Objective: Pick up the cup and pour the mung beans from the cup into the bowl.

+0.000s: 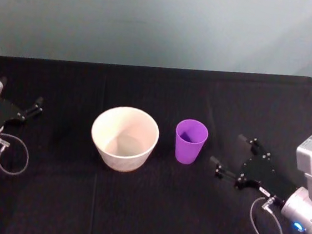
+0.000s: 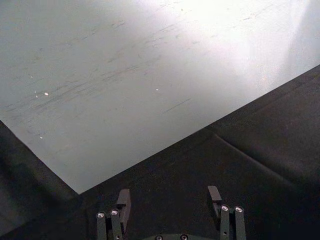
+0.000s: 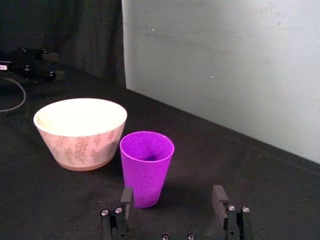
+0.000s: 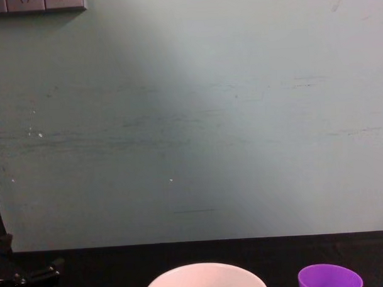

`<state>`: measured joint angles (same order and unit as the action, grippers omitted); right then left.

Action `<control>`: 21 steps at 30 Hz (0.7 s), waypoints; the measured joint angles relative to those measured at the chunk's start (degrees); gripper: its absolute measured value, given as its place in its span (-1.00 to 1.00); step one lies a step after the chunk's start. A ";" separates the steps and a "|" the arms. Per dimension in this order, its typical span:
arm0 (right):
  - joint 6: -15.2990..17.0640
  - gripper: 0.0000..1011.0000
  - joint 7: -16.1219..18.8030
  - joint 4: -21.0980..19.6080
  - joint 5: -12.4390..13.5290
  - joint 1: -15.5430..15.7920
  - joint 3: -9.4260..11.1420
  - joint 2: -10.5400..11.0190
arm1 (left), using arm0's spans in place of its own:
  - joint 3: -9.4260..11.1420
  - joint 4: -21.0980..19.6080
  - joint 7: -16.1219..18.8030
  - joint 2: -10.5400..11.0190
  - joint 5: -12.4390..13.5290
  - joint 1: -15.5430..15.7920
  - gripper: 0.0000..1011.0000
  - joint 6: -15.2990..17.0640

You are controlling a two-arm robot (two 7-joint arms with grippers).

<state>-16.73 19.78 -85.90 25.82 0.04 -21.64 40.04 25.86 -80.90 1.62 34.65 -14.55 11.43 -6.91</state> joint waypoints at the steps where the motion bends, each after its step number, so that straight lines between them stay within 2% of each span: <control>1: 0.43 0.98 0.64 0.40 0.14 -0.38 -0.15 -0.28 | 0.00 0.00 0.00 0.00 0.00 0.00 0.98 0.00; 6: 1.37 0.98 2.35 2.10 -0.21 -2.32 -0.85 -1.81 | 0.00 0.00 0.00 0.00 0.00 0.00 0.98 0.00; 13: 0.66 0.98 4.98 5.17 -2.20 -5.65 -2.21 -4.80 | 0.00 0.00 0.00 0.00 0.00 0.01 0.98 0.00; 21: 1.20 0.98 6.82 6.89 -2.62 -7.64 -2.43 -7.17 | 0.00 0.00 0.00 0.00 0.00 0.00 0.98 0.00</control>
<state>-15.53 26.60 -79.01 23.20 -7.60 -24.07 32.87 25.86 -80.90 1.62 34.65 -14.55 11.43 -6.91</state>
